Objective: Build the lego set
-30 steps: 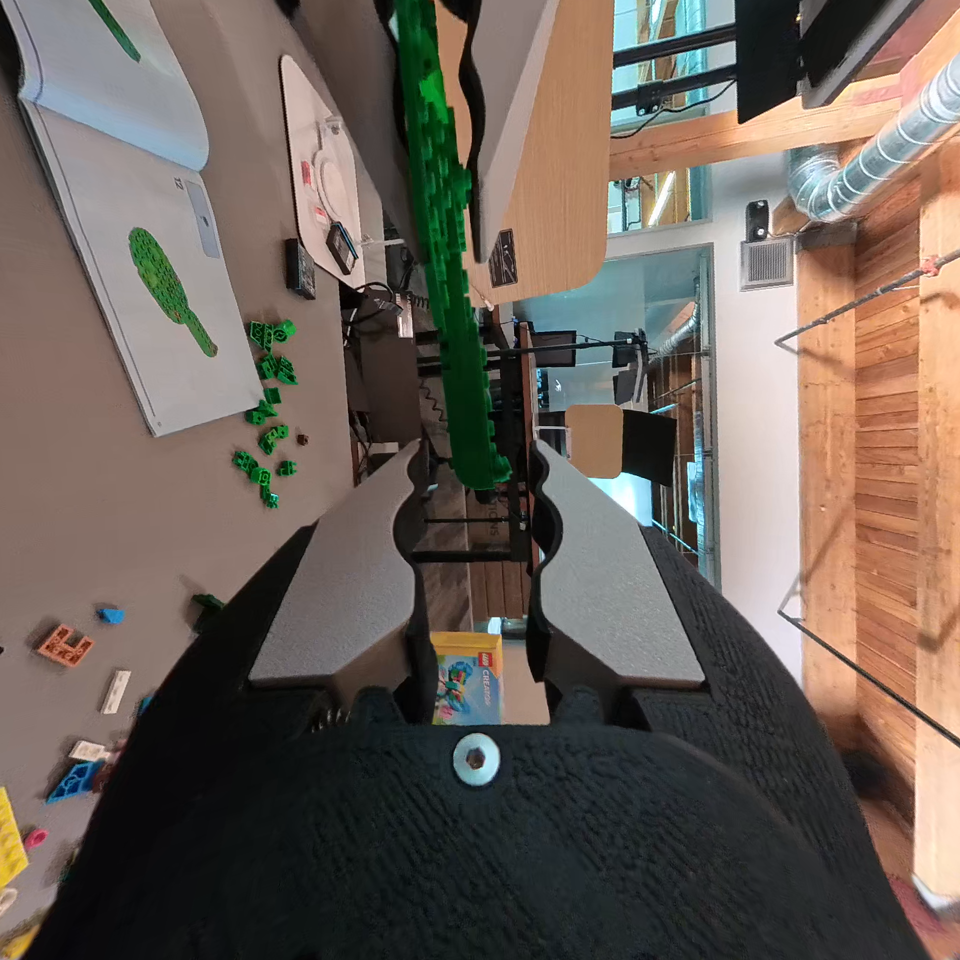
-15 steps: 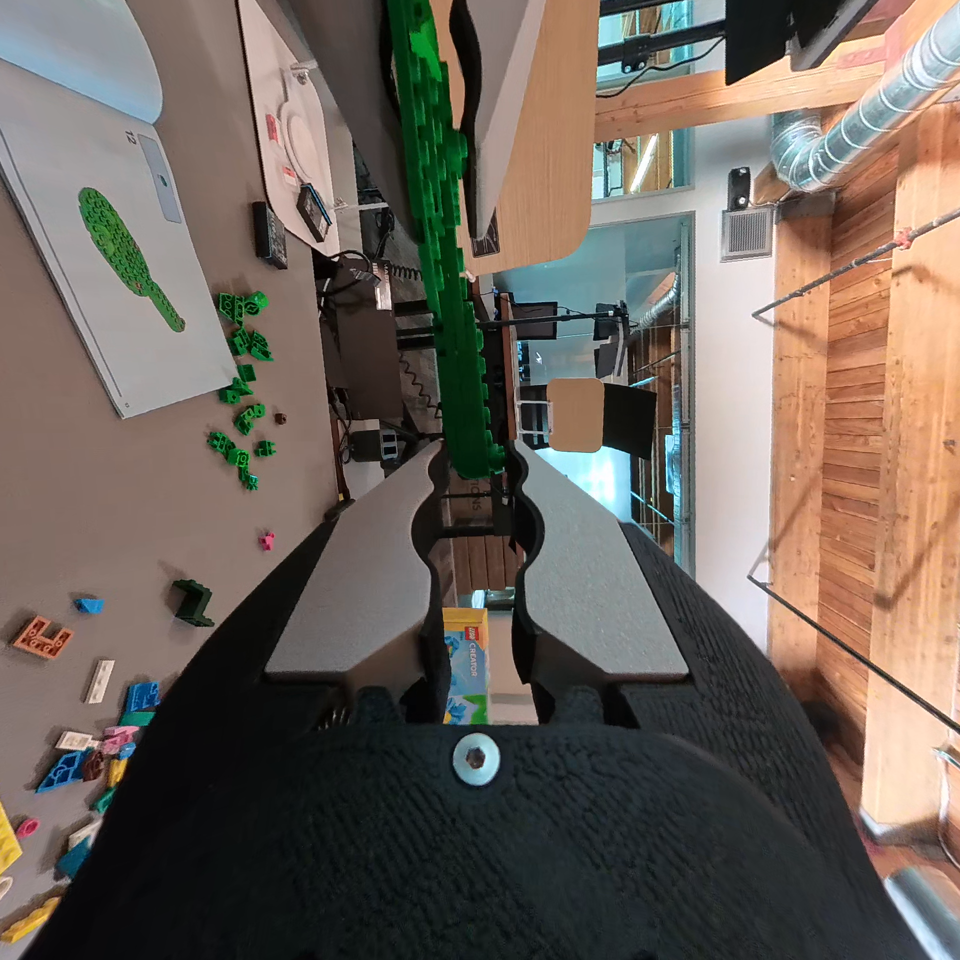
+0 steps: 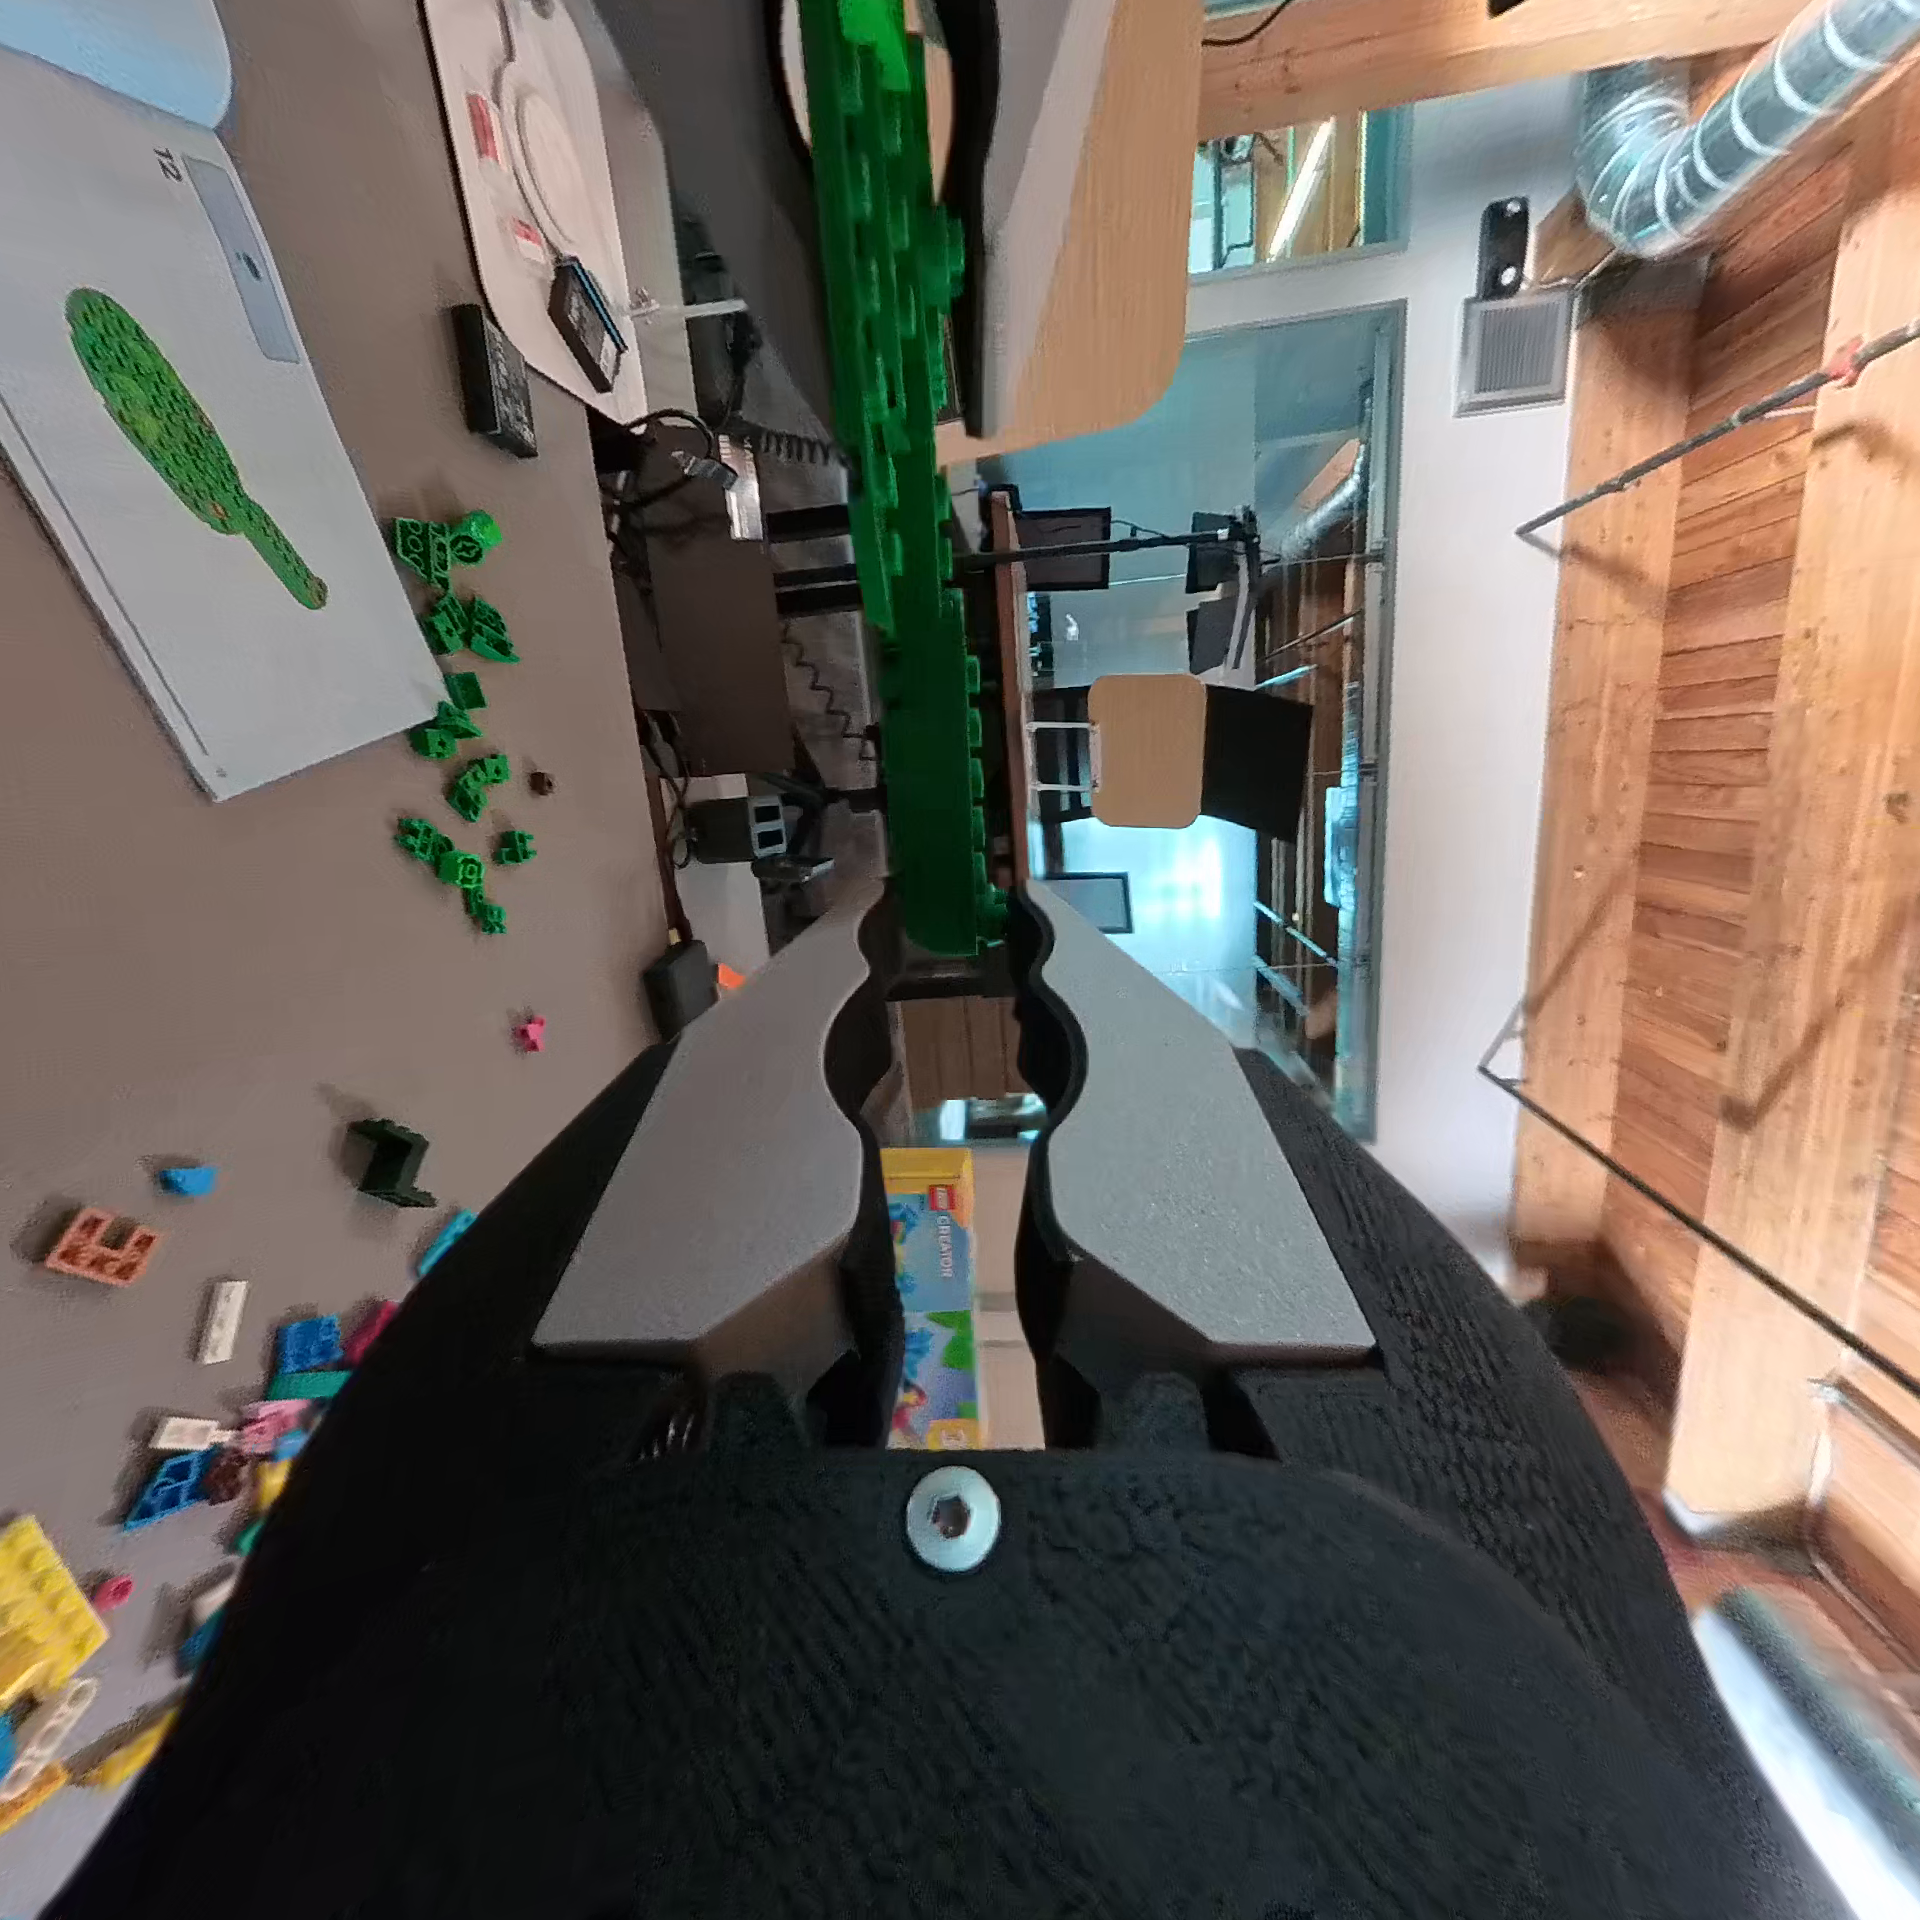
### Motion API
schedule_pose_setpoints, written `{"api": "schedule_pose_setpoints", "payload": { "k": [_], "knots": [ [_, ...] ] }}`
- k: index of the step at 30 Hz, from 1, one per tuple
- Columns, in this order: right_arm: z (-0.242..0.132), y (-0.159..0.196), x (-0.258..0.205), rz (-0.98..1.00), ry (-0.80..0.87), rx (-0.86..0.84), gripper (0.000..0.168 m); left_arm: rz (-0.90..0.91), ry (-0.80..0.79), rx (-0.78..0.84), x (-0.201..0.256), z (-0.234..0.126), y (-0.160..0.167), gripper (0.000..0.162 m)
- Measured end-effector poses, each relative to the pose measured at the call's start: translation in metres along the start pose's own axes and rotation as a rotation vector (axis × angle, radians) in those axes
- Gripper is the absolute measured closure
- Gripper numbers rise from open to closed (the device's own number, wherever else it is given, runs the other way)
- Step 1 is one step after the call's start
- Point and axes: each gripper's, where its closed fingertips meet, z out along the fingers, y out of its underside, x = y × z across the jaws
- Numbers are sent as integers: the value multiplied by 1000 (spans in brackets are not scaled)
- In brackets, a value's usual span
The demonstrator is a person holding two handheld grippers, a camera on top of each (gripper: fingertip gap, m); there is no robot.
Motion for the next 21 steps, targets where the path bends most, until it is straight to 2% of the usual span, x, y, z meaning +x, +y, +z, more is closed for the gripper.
{"api": "schedule_pose_setpoints", "payload": {
  "k": [1,13,21],
  "knots": [
    [0,0,0,17,-8,1,150,-3,0,2,0,0,0,150],
    [5,6,1,192,-147,-56,148,-118,45,10,-2,6,8,150],
    [5,8,5,104,-131,-51,149,-102,44,-1,-6,7,6,150]
  ]
}}
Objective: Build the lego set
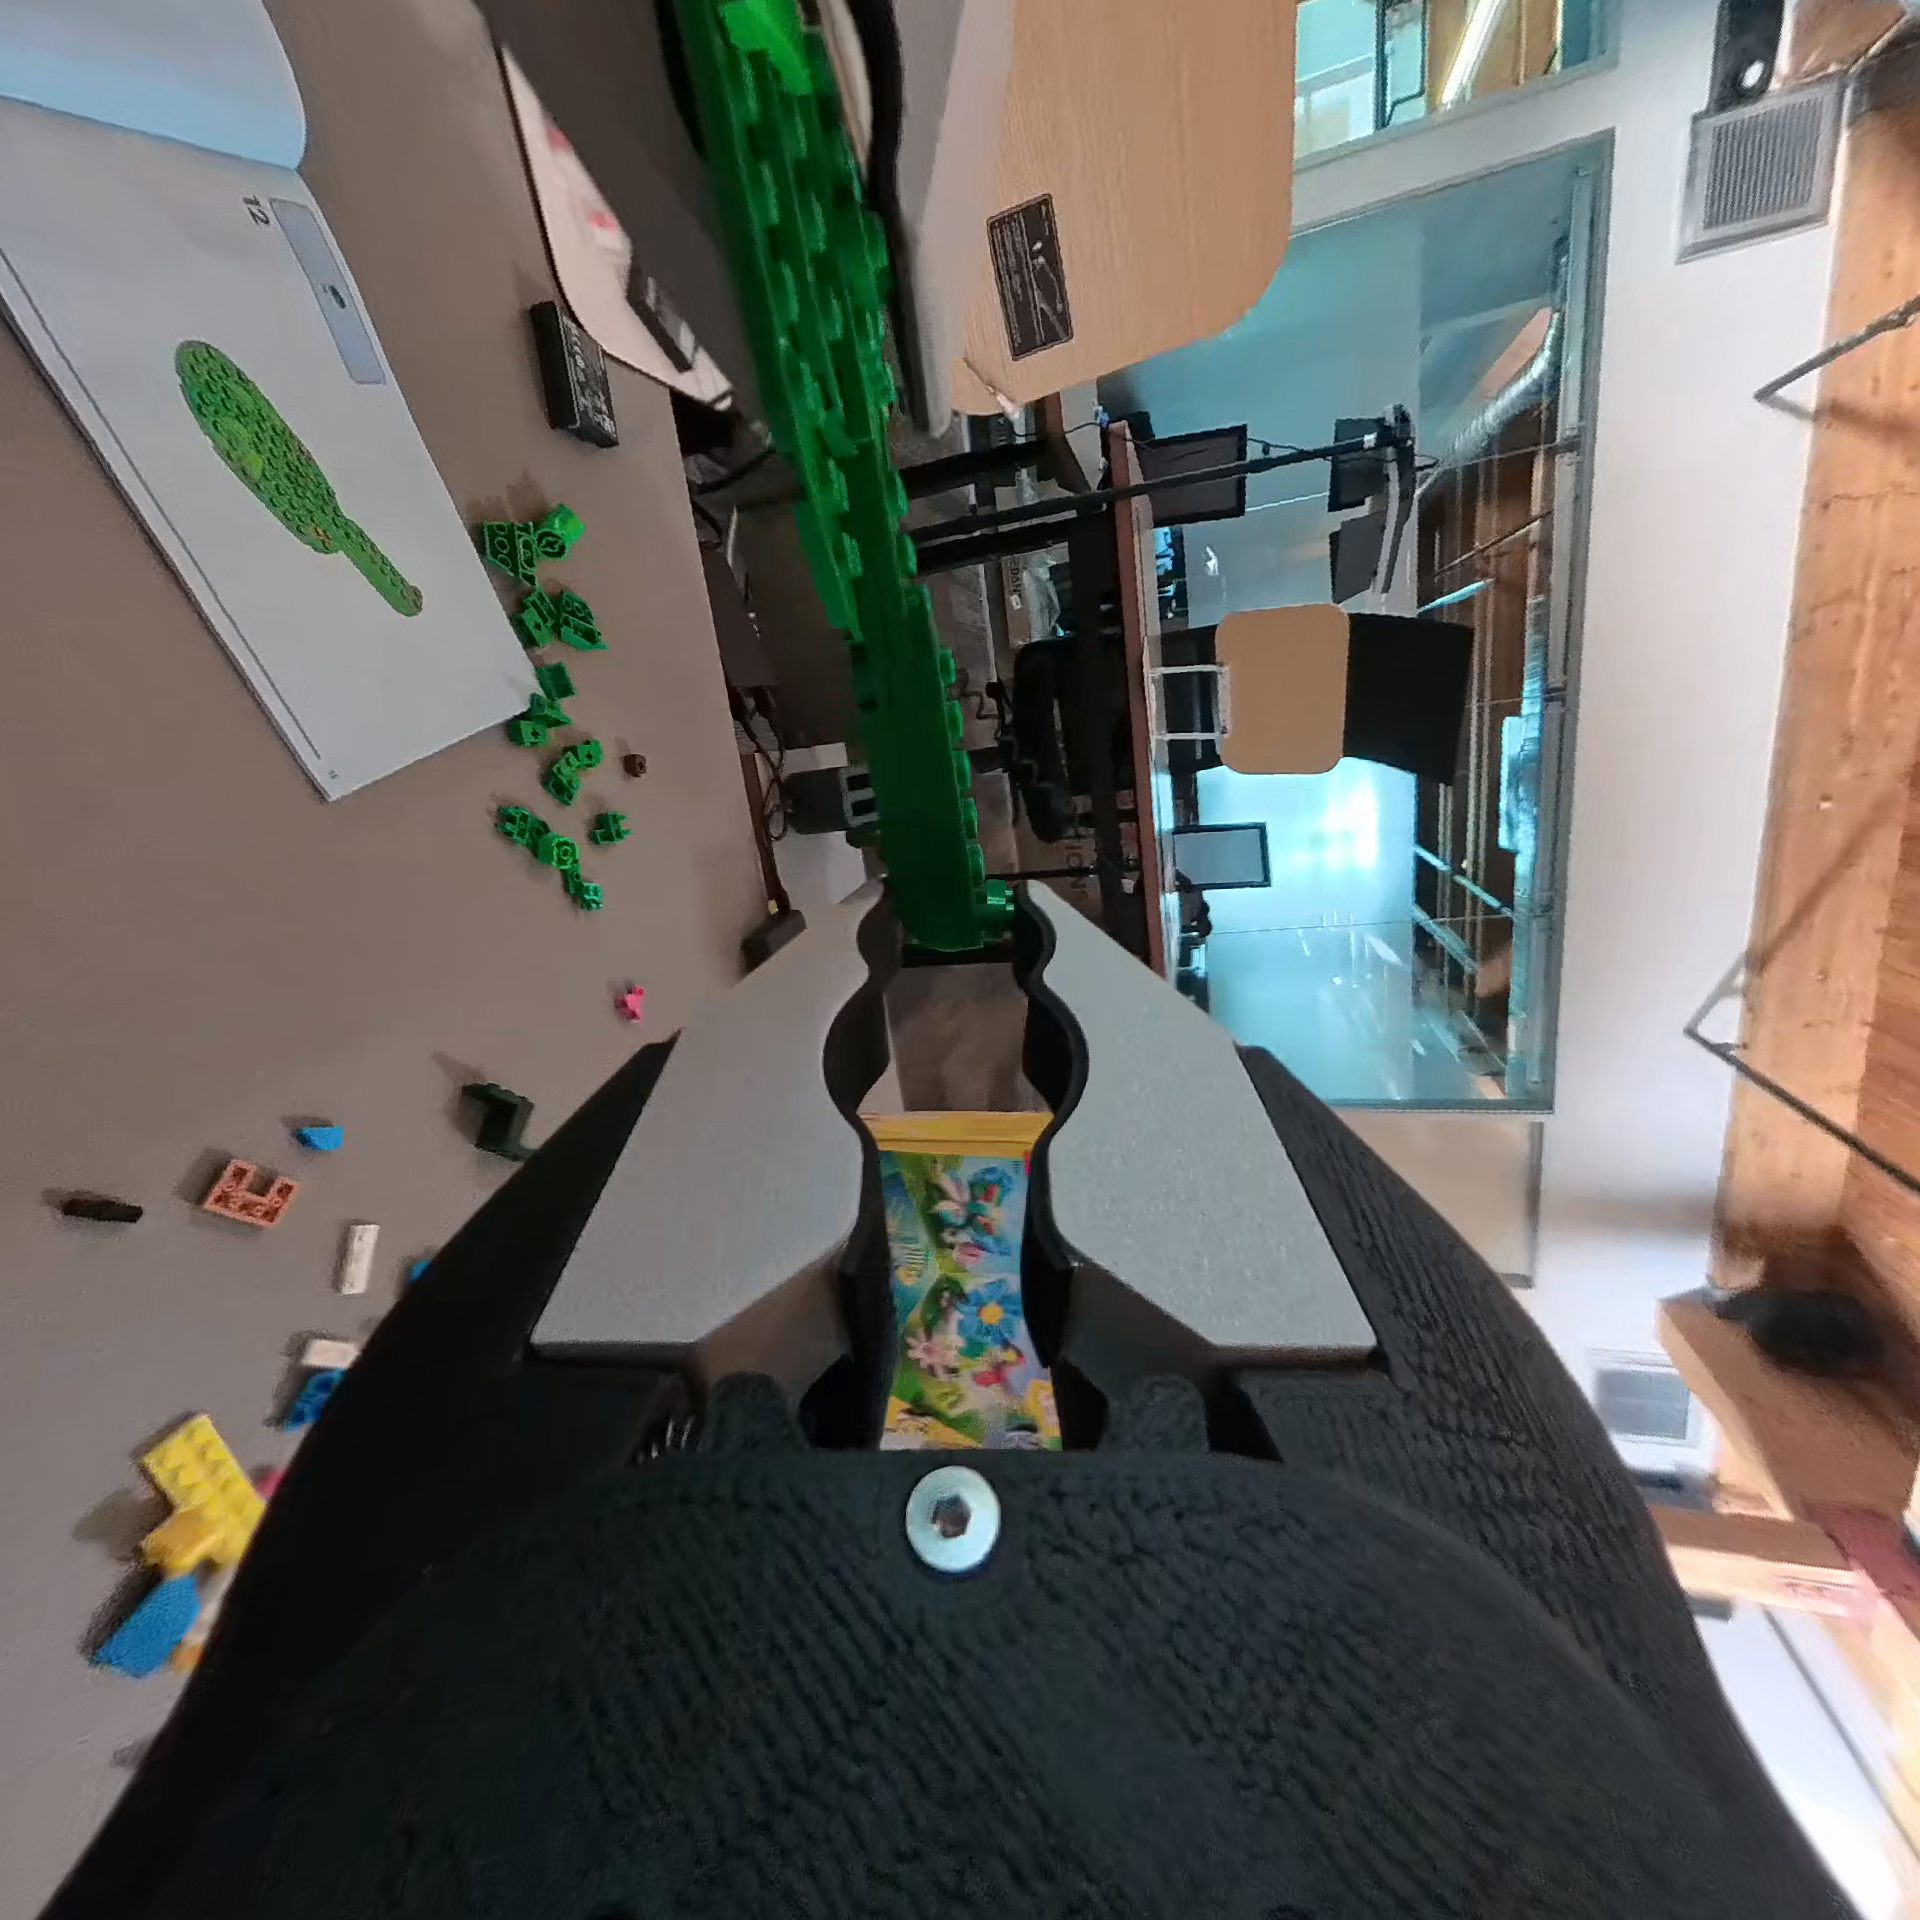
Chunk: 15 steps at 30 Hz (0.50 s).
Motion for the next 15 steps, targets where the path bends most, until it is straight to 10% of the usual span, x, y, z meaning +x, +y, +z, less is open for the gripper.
{"api": "schedule_pose_setpoints", "payload": {
  "k": [11,15],
  "knots": [
    [-6,-1,2,-243,63,-23,152,35,-10,3,-3,-3,-6,149],
    [-3,-2,-3,-43,11,34,150,24,1,-3,2,-2,-3,150]
  ]
}}
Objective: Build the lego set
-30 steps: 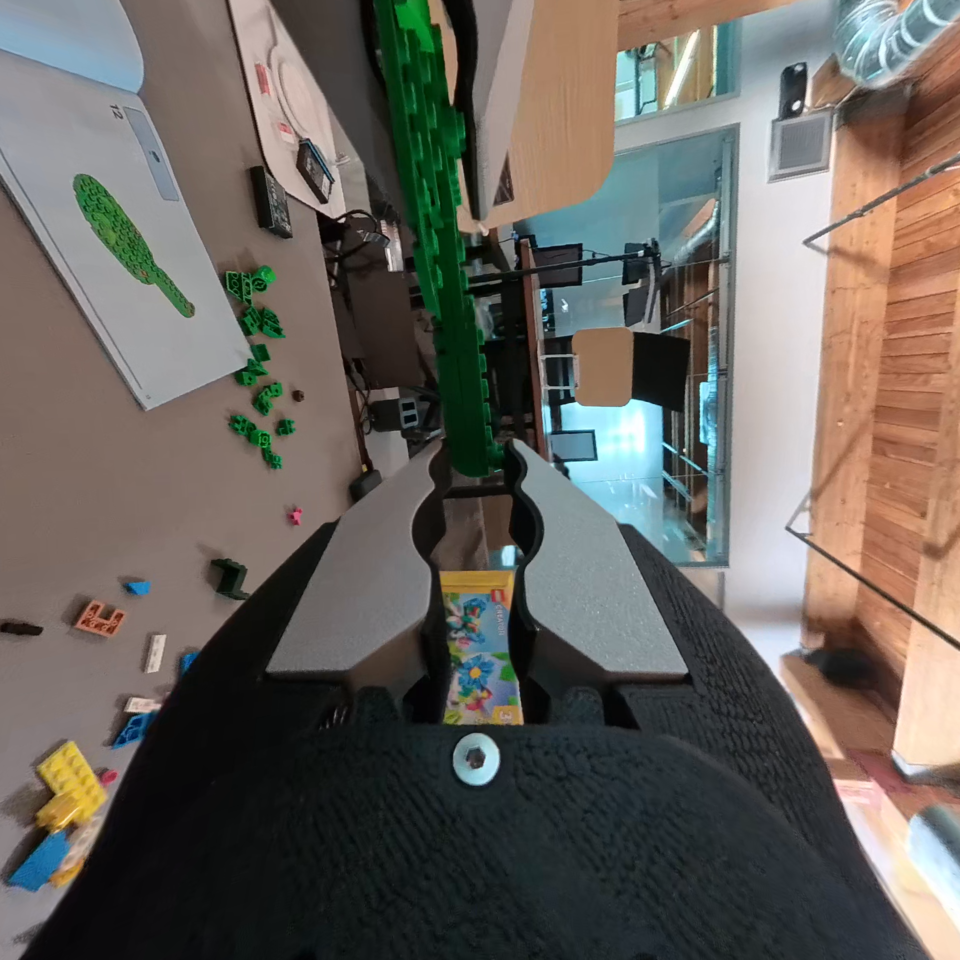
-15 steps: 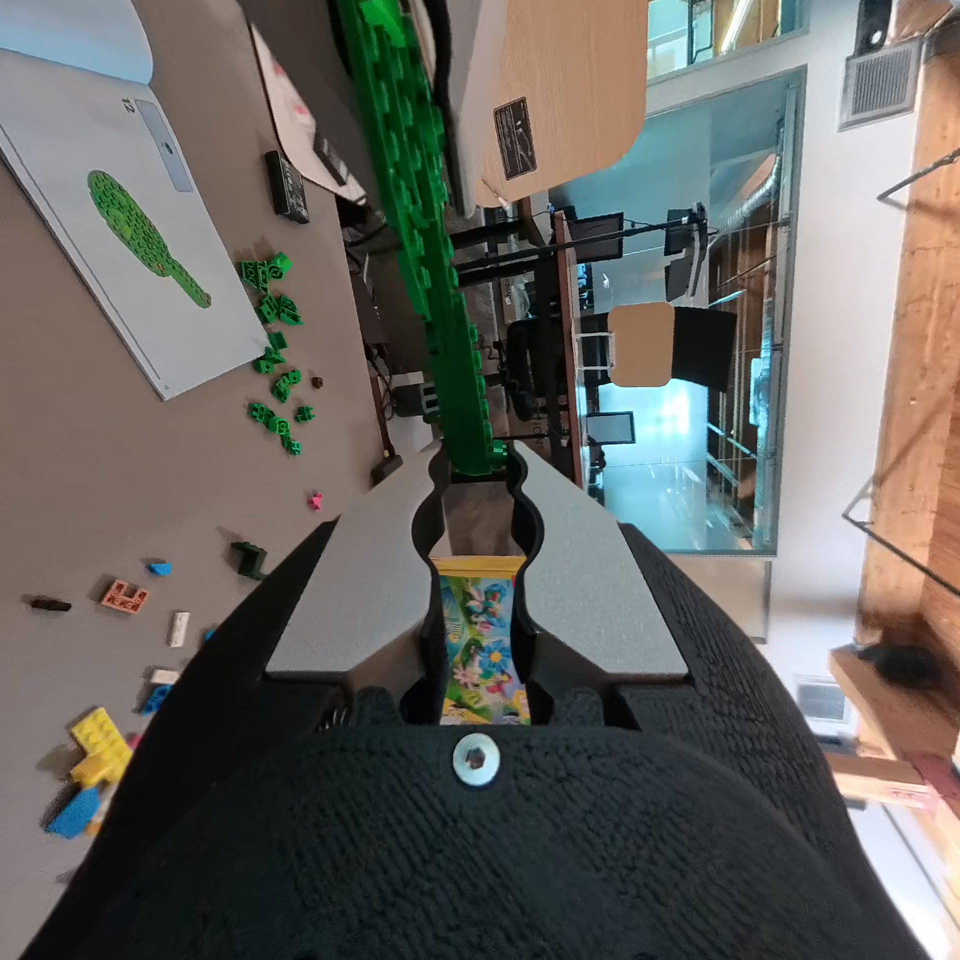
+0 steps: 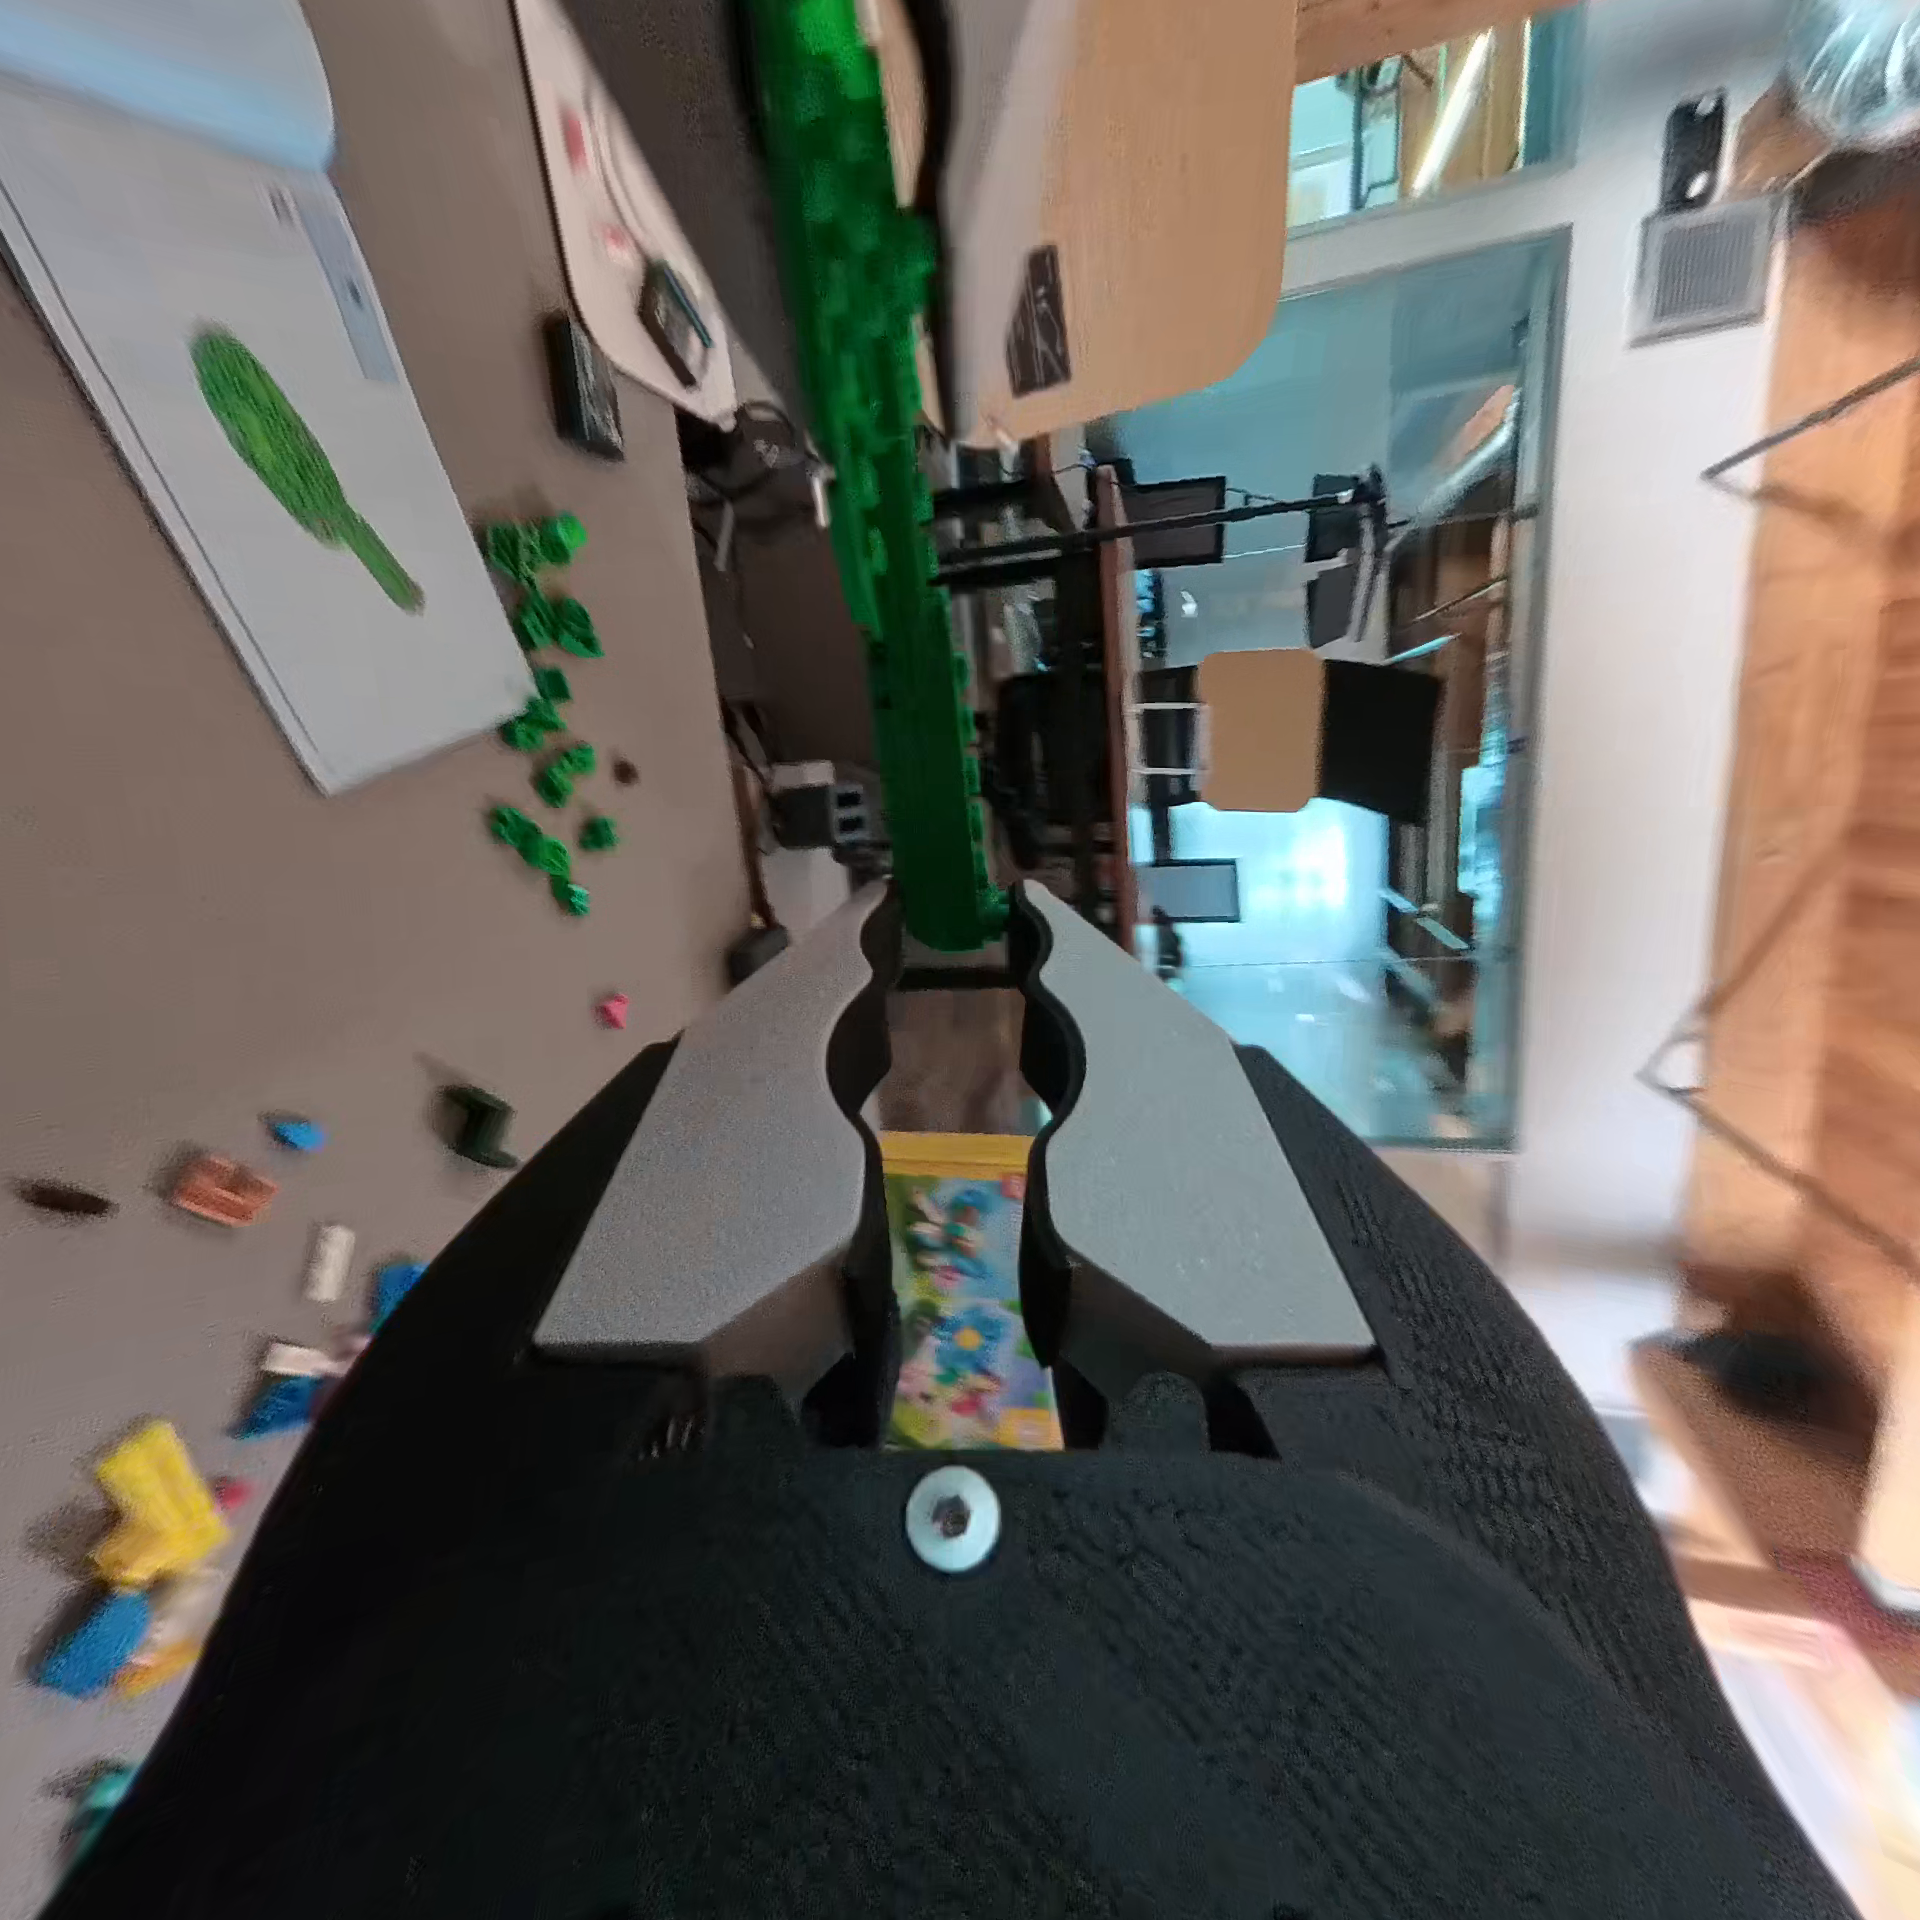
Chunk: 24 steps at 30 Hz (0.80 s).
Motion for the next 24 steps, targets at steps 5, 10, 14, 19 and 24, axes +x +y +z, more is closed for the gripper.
{"api": "schedule_pose_setpoints", "payload": {
  "k": [5,10,14,19,24],
  "knots": [
    [-10,12,-10,230,-73,56,118,-49,0,-53,17,1,19,150],
    [-10,31,-57,440,-177,130,114,-44,48,-155,83,8,54,149],
    [10,55,-103,674,-226,84,113,93,137,-315,154,15,83,149],
    [42,66,-154,888,-260,53,110,66,183,-330,195,18,86,149],
    [68,59,-164,893,-164,95,116,32,270,-302,220,19,87,149]
  ]
}}
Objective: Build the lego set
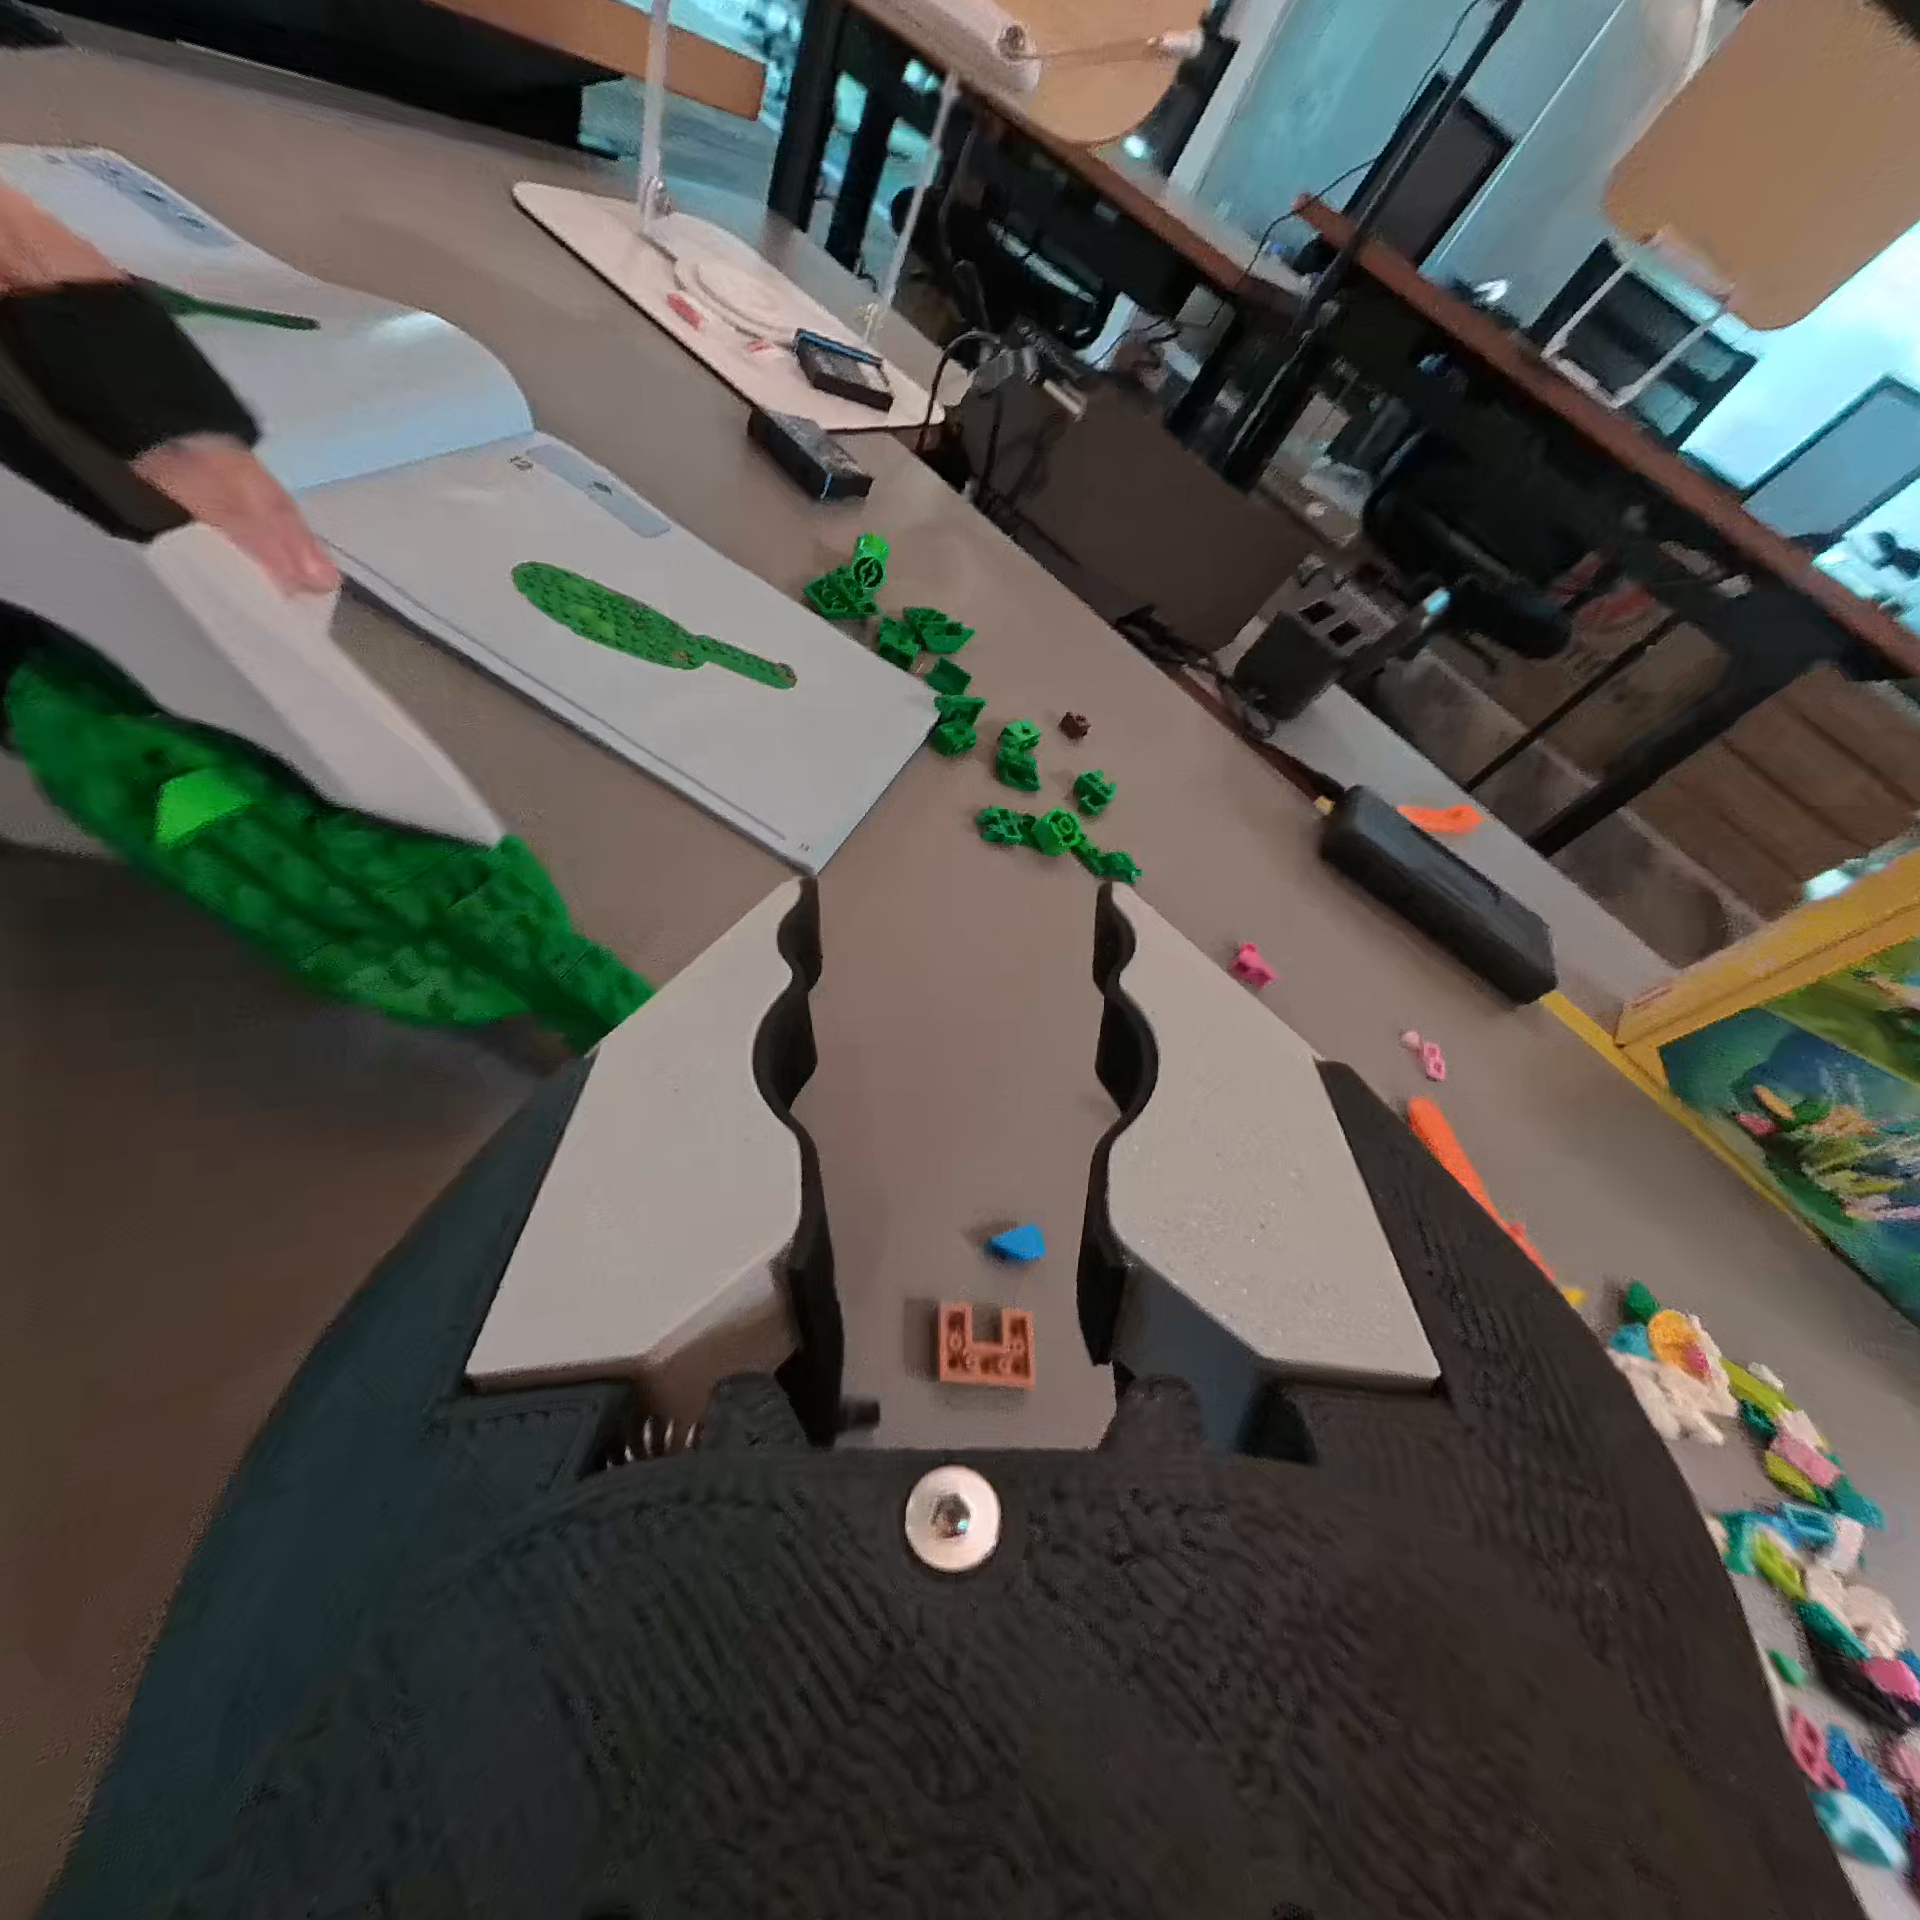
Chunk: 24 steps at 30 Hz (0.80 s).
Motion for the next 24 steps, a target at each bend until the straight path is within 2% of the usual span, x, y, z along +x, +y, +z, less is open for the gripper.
{"api": "schedule_pose_setpoints", "payload": {
  "k": [6,9,11,15,18,24],
  "knots": [
    [13,2,11,-122,199,92,129,-52,63,-18,11,1,2,145],
    [18,16,15,-217,261,-5,130,-149,120,8,15,-3,-1,127],
    [17,19,20,-223,290,-20,131,-176,124,21,11,-8,-3,123],
    [13,26,26,-247,328,-36,137,-320,239,49,17,-19,-8,102],
    [11,23,26,-263,338,-15,140,-458,294,161,11,-29,-17,93],
    [7,20,29,-229,343,36,142,-685,331,376,-16,-55,-23,91]
  ]
}}
